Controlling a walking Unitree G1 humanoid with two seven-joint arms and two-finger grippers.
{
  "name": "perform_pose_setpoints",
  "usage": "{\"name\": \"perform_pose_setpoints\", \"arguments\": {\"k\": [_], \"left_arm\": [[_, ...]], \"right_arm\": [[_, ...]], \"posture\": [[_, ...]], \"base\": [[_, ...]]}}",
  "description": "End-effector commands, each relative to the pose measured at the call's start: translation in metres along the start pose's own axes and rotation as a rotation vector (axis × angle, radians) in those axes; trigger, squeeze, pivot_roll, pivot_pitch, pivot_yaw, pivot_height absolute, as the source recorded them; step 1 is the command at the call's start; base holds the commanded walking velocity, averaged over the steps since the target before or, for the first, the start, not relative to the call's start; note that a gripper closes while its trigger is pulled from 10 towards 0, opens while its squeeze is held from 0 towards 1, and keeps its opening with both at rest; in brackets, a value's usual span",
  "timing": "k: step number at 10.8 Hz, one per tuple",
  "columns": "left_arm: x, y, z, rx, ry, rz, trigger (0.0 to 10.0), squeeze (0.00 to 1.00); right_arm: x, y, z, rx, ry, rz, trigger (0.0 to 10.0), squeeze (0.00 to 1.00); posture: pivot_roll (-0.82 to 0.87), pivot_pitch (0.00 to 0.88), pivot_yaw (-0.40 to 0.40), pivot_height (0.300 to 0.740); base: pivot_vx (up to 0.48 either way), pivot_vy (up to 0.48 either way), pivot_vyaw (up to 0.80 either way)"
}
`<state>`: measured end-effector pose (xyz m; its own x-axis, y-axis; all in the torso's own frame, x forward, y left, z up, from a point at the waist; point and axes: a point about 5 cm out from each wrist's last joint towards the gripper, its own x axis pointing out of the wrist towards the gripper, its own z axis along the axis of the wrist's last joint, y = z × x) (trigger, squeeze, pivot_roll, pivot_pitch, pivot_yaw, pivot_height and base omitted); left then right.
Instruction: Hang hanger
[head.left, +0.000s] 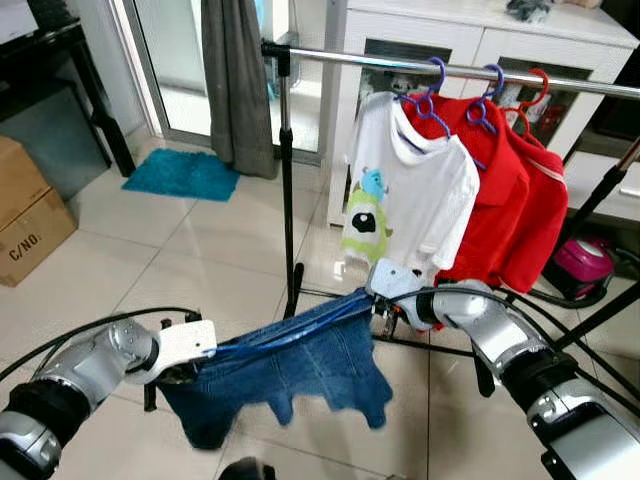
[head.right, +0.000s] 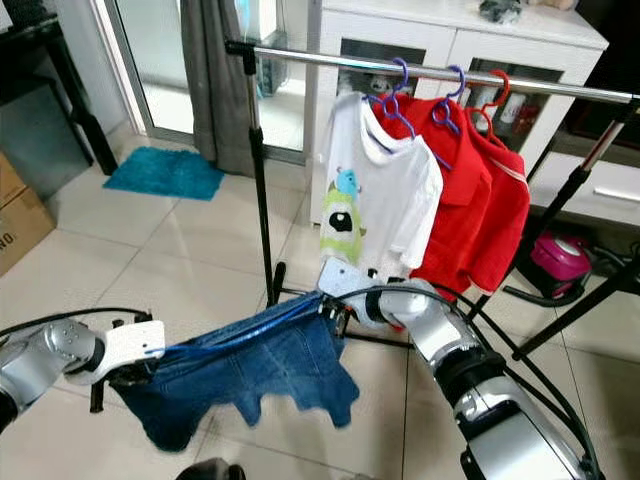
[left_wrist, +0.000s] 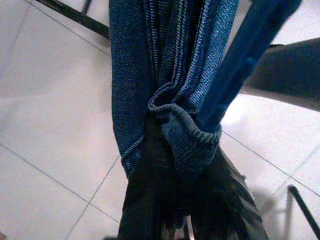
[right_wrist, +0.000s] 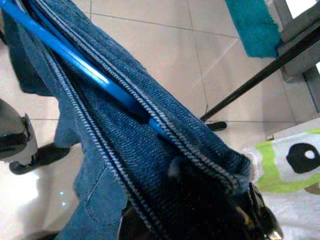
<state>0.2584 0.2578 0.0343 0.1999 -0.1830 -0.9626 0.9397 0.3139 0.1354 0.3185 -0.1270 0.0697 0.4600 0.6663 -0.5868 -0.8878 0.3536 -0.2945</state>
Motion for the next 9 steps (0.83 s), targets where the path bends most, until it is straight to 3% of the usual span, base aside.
{"name": "perform_pose_setpoints", "arguments": {"k": [1, 3, 4, 5, 6, 7, 8, 9], "left_arm": [[-0.007, -0.029, -0.097, -0.195, 0.375, -0.040, 0.0, 0.00], [-0.020, 0.003, -0.036, -0.156, 0.039, 0.061, 0.0, 0.00], [-0.026, 0.007, -0.020, -0.111, -0.034, 0.064, 0.0, 0.00], [-0.031, 0.009, -0.018, -0.088, -0.021, 0.068, 0.0, 0.00], [-0.033, 0.008, -0.020, -0.089, 0.005, 0.050, 0.0, 0.00], [-0.032, 0.004, -0.024, -0.100, 0.037, 0.010, 0.0, 0.00], [-0.032, 0.000, -0.028, -0.111, 0.070, -0.025, 0.0, 0.00], [-0.035, -0.004, -0.034, -0.132, 0.096, -0.042, 0.0, 0.00]], "right_arm": [[-0.047, -0.051, 0.003, 0.004, -0.008, -0.222, 0.0, 0.00], [-0.032, -0.034, 0.030, 0.124, -0.159, -0.149, 0.0, 0.00], [-0.029, -0.030, 0.036, 0.169, -0.190, -0.143, 0.0, 0.00], [-0.027, -0.027, 0.039, 0.187, -0.202, -0.146, 0.0, 0.00], [-0.026, -0.024, 0.038, 0.140, -0.164, -0.157, 0.0, 0.00], [-0.027, -0.023, 0.032, 0.041, -0.072, -0.185, 0.0, 0.00], [-0.028, -0.024, 0.027, 0.004, -0.015, -0.212, 0.0, 0.00], [-0.035, -0.035, 0.016, -0.041, 0.079, -0.289, 0.0, 0.00]], "posture": [[0.04, 0.000, -0.020, 0.740], [0.04, 0.000, -0.032, 0.740], [0.04, 0.000, -0.031, 0.740], [0.04, 0.000, -0.030, 0.740], [0.04, 0.000, -0.031, 0.740], [0.04, 0.000, -0.030, 0.740], [0.04, 0.000, -0.030, 0.740], [0.04, 0.000, -0.029, 0.740]], "base": [[0.000, 0.000, 0.00], [0.000, 0.000, 0.00], [0.000, 0.000, 0.00], [0.000, 0.000, 0.00], [0.000, 0.000, 0.00], [0.000, 0.000, 0.00], [0.000, 0.000, 0.00], [0.000, 0.000, 0.00]]}}
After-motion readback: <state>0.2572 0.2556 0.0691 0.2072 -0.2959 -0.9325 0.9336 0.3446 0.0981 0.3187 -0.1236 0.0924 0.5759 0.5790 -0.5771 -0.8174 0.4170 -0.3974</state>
